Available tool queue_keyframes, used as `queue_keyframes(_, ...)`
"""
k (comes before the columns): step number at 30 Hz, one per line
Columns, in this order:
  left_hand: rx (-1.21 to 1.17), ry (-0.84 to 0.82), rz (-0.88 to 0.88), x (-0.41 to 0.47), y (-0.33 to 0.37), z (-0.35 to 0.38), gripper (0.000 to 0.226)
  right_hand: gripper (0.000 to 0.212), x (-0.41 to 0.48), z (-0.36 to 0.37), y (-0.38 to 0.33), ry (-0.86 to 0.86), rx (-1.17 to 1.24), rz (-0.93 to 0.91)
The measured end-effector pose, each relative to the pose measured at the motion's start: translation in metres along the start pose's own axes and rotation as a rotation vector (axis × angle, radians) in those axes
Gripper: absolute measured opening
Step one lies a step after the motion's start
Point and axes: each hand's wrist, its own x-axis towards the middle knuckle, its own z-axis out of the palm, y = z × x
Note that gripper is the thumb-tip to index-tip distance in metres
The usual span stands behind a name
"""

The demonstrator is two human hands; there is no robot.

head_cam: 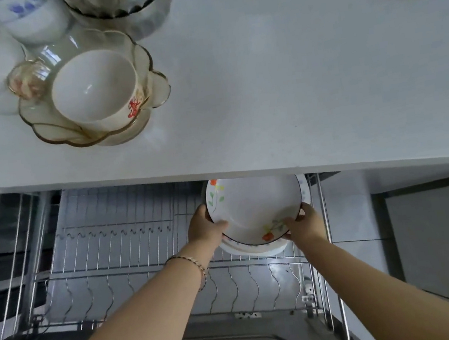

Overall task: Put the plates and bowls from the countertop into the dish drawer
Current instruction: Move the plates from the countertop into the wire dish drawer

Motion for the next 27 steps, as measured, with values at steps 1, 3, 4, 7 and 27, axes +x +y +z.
queue_keyframes(1,0.025,0.01,0.048,0.0,-0.003,0.001,0.037,0.044,0.0,0.0,0.002,0.01,0.011,-0.024)
queue_keyframes(3,0.053,-0.011,0.126,-0.002,-0.01,0.0,0.045,0.042,-0.002,-0.004,0.006,0.033,0.008,-0.069)
queue_keyframes(4,0.082,-0.043,0.154,-0.004,-0.012,-0.001,0.05,0.041,-0.005,-0.007,0.007,0.044,-0.007,-0.083)
queue_keyframes(7,0.29,-0.141,0.201,-0.017,-0.013,-0.007,0.053,0.039,-0.011,-0.026,0.007,0.02,-0.164,-0.118)
queue_keyframes(27,0.206,-0.299,0.494,-0.183,0.33,0.214,0.026,0.029,0.037,-0.374,-0.22,0.003,-0.381,-0.355)
